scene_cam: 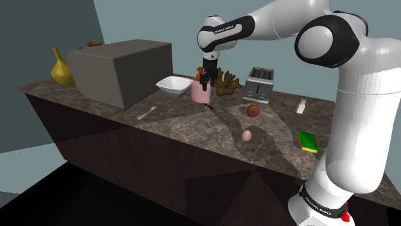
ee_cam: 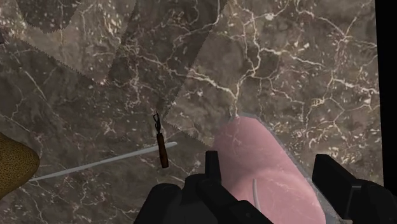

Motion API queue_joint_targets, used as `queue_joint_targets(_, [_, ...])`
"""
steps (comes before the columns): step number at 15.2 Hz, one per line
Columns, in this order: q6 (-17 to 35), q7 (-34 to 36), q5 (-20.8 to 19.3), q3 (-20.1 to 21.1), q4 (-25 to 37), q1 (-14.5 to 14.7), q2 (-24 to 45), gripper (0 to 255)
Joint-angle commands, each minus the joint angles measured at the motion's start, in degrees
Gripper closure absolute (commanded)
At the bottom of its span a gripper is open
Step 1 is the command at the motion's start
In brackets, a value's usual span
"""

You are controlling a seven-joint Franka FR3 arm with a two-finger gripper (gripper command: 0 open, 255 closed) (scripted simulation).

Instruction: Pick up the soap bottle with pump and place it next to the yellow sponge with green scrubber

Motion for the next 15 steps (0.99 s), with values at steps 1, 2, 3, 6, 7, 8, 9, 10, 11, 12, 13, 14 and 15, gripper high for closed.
queue_joint_targets(1, [-1.5, 0.0, 0.0, 0.0, 1.4, -0.1, 0.0, 255])
queue_joint_targets(2, [-2.2, 0.0, 0.0, -0.1, 2.1, -0.1, -0.1, 255])
queue_joint_targets(3, [-2.9, 0.0, -0.1, -0.1, 2.8, -0.1, -0.2, 255])
queue_joint_targets(6, [-5.2, 0.0, -0.1, -0.1, 4.9, -0.1, -0.3, 255])
queue_joint_targets(7, [-6.0, 0.0, -0.1, -0.1, 5.6, -0.2, -0.3, 255])
queue_joint_targets(8, [-6.7, 0.0, -0.1, -0.1, 6.4, -0.2, -0.4, 255])
queue_joint_targets(9, [-7.5, 0.0, -0.1, -0.1, 7.2, -0.2, -0.3, 255])
queue_joint_targets(10, [-8.3, 0.0, -0.1, -0.1, 8.0, -0.2, -0.3, 255])
queue_joint_targets(11, [-9.1, 0.0, -0.1, -0.1, 8.8, -0.2, -0.3, 255])
queue_joint_targets(12, [-9.9, 0.0, -0.1, -0.2, 9.7, -0.3, -0.2, 255])
queue_joint_targets(13, [-10.7, 0.0, -0.1, -0.2, 10.6, -0.3, -0.1, 255])
queue_joint_targets(14, [-11.5, 0.0, -0.1, -0.2, 11.5, -0.3, 0.0, 255])
queue_joint_targets(15, [-12.3, 0.0, -0.1, -0.2, 12.4, -0.4, 0.1, 255])
